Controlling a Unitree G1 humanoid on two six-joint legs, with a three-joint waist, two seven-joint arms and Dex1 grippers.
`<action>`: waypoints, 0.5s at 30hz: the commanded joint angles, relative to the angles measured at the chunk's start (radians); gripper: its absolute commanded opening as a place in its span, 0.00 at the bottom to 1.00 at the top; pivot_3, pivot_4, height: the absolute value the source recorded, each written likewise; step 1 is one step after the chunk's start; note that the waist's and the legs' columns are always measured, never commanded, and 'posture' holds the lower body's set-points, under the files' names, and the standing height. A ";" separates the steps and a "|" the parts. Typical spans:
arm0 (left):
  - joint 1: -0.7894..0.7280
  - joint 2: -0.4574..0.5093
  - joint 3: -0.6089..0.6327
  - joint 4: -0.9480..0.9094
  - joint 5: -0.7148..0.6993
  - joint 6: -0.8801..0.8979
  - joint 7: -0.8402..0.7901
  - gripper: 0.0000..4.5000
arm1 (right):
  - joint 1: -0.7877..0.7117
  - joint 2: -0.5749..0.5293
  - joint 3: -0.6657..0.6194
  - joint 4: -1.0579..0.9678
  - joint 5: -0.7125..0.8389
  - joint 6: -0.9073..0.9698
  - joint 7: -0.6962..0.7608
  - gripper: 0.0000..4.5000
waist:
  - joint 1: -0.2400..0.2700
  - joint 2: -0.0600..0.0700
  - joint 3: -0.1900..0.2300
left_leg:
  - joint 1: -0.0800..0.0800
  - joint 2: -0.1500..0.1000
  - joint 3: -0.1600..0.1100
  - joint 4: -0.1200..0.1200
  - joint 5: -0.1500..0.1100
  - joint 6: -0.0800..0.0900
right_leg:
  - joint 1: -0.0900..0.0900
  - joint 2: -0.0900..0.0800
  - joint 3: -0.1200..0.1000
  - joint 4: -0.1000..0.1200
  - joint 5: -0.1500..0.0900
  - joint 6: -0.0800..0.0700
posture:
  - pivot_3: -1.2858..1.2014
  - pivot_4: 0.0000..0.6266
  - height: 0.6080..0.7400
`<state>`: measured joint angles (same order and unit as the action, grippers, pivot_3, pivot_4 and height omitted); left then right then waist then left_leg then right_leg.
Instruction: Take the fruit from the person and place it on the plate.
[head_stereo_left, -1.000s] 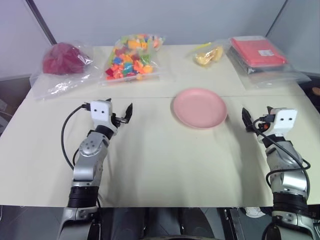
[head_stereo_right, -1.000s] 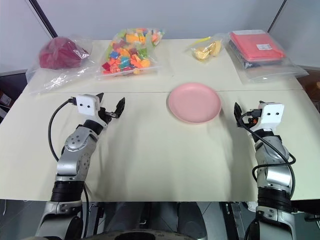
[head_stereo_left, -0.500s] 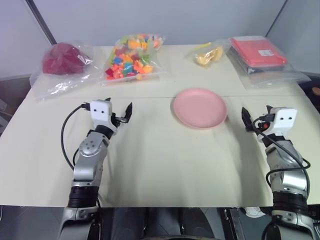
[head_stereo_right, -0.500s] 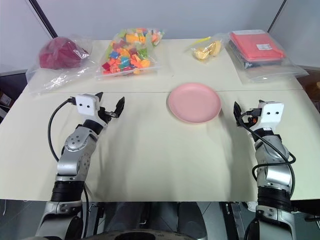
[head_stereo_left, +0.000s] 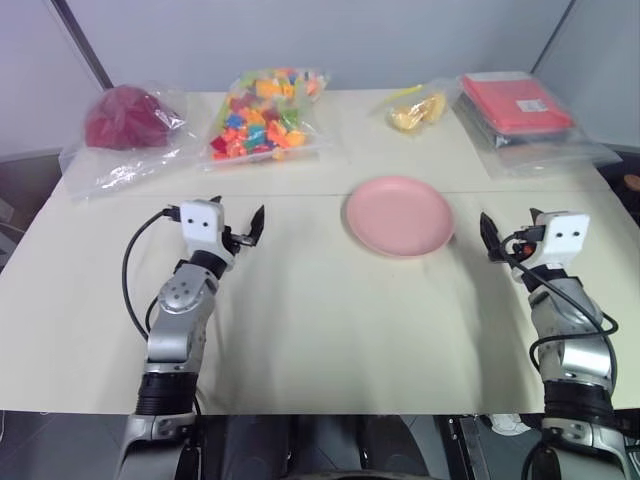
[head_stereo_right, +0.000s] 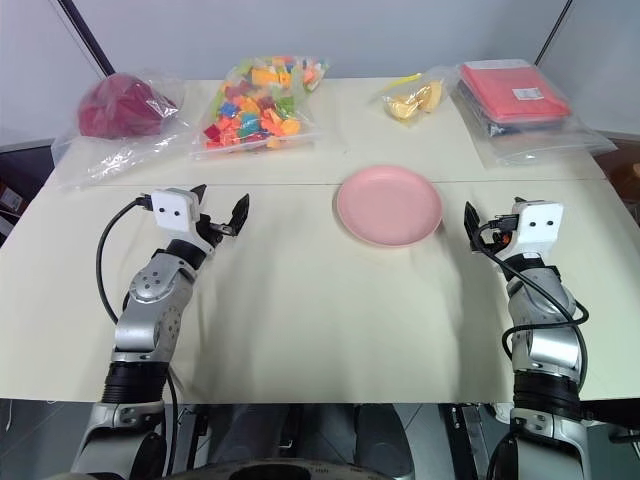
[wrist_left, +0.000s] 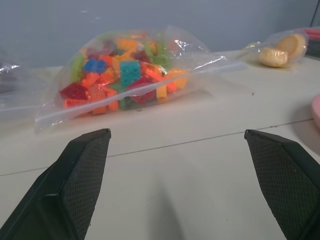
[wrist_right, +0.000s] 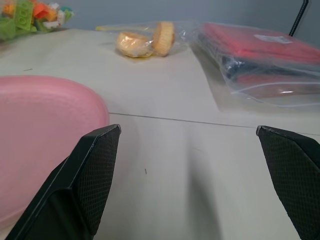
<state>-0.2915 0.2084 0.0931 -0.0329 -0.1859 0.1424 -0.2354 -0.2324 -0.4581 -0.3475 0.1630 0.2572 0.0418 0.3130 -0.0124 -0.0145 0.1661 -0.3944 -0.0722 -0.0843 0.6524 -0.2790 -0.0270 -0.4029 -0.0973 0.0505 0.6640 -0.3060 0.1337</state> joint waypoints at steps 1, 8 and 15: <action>-0.013 0.000 0.006 -0.017 0.002 -0.011 0.003 1.00 | 0.001 -0.001 -0.009 -0.030 0.001 -0.021 -0.001 0.99 | 0.000 0.000 0.000 | 0.000 0.000 0.000 0.000 0.000 0.000 | 0.000 0.000 0.000 0.000 0.000 0.000 | 0.52 0.24 1.00; -0.010 0.003 0.008 -0.021 0.003 -0.008 0.003 1.00 | -0.002 0.003 -0.003 -0.031 0.001 -0.020 -0.004 0.99 | 0.000 0.000 0.000 | 0.000 0.000 0.000 0.000 0.000 0.000 | 0.000 0.000 0.000 0.000 0.000 0.000 | 0.52 0.24 1.00; -0.009 0.010 0.012 -0.023 0.005 -0.008 0.002 1.00 | -0.005 0.007 0.000 -0.033 -0.001 -0.018 -0.006 0.99 | 0.000 0.000 0.000 | 0.000 0.000 0.000 0.000 0.000 0.000 | 0.000 0.000 0.000 0.000 0.000 0.000 | 0.52 0.24 1.00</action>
<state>-0.2913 0.2097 0.0932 -0.0331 -0.1858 0.1433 -0.2355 -0.2319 -0.4512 -0.3417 0.1630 0.2568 0.0418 0.3102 -0.0124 -0.0145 0.1661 -0.3944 -0.0722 -0.0843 0.6524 -0.2790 -0.0270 -0.4029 -0.0973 0.0504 0.6641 -0.3060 0.1337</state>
